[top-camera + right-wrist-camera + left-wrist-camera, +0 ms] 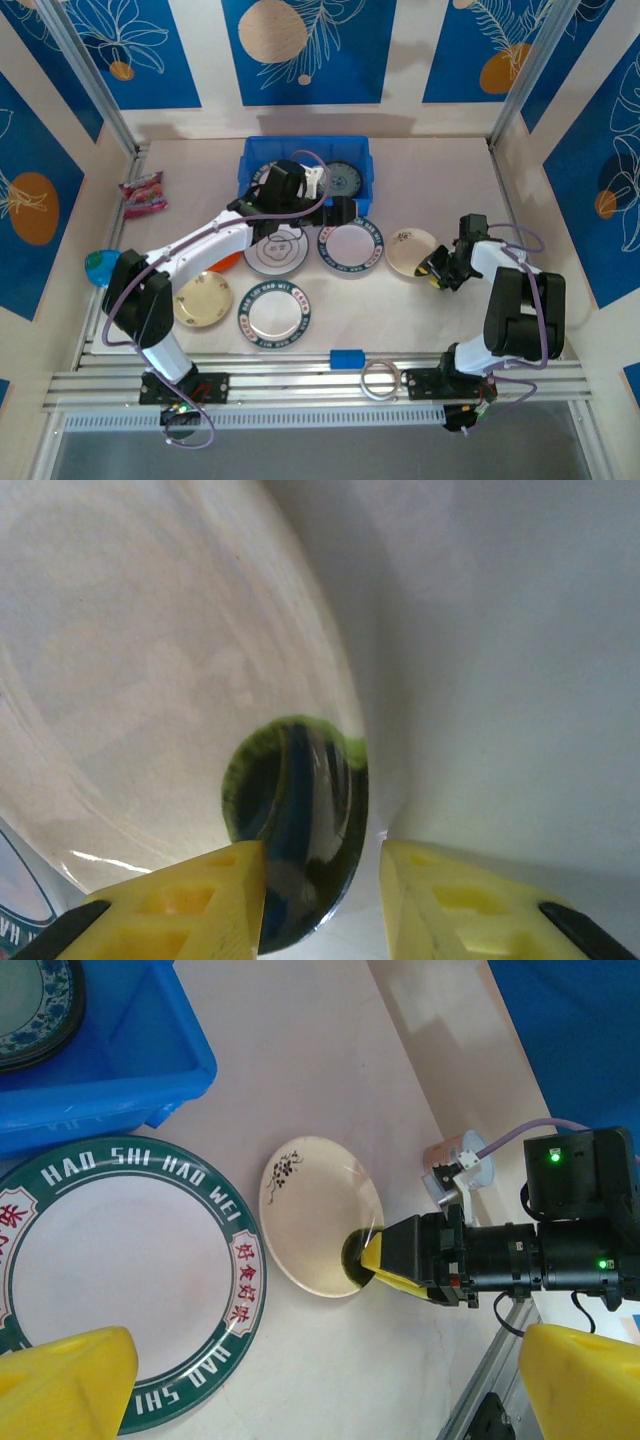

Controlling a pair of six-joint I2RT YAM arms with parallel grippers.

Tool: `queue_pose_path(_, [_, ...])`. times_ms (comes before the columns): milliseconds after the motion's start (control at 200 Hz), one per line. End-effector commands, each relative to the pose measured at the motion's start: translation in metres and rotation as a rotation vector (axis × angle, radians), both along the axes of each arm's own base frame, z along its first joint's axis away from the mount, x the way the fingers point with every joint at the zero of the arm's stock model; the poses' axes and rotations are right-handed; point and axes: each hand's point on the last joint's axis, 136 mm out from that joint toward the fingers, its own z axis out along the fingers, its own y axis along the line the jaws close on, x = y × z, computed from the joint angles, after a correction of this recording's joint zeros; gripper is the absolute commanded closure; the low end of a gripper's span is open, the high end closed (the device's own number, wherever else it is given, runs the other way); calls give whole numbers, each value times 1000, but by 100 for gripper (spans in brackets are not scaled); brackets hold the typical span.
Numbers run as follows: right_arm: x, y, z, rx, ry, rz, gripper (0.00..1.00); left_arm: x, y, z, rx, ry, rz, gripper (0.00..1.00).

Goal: Place the plates into the plastic bin on the countertop

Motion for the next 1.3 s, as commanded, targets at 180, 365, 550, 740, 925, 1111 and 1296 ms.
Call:
queue_pose_path(180, [14, -1, -2, 4, -22, -19, 66, 4, -5, -8, -35, 26, -4, 4])
queue_pose_path(365, [13, -1, -11, 9, -5, -26, 69, 5, -6, -13, -36, 33, -2, 5])
queue_pose_path(550, [10, -2, -16, 12, 3, -41, 77, 7, -9, -18, -34, 43, -8, 5])
queue_pose_path(740, [7, -5, -17, 7, -3, -53, 84, 7, -13, -21, -37, 50, -22, 5])
queue_pose_path(925, [5, -8, -13, -3, -19, -63, 96, 7, -14, -25, -38, 59, -24, 5])
queue_pose_path(1111, [2, -14, 0, -26, -40, -82, 100, 6, -14, -24, -34, 50, -30, 6])
queue_pose_path(1296, [1, -23, 31, -89, -98, -112, 100, 7, -14, -21, -41, 40, -35, 5])
